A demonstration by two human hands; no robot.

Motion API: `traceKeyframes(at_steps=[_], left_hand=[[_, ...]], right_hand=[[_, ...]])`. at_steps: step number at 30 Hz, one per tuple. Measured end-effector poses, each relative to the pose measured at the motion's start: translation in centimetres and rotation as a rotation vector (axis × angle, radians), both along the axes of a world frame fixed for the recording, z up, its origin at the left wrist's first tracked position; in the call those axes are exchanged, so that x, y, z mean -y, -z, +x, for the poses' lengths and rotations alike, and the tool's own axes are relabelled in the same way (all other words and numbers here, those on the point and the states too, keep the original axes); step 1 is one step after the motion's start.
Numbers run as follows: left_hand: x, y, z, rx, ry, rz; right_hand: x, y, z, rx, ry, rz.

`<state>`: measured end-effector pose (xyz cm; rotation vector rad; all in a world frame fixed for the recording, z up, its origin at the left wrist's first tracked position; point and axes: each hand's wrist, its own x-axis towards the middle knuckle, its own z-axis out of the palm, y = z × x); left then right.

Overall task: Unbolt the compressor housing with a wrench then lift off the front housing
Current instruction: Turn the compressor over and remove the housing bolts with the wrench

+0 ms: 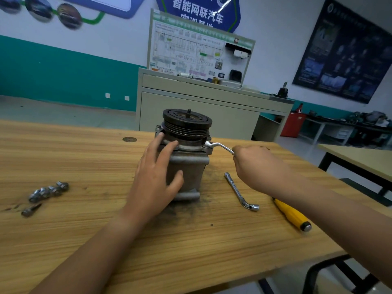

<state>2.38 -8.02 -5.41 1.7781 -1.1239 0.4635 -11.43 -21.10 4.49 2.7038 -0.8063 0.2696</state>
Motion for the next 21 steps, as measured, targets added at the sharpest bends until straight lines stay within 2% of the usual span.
traceKeyframes(at_steps=[7, 11, 21], left_hand=[[0.0, 0.0, 0.0, -0.001, 0.000, -0.019], [0.0, 0.0, 0.0, -0.004, 0.007, -0.033], [0.0, -0.1, -0.1, -0.010, 0.022, -0.041]], right_hand=[[-3.1, -1.4, 0.4, -0.184, -0.036, -0.229], [-3.0, -0.8, 0.5, -0.211, -0.036, -0.298], [0.9, -2.7, 1.2, -0.328, -0.017, -0.284]])
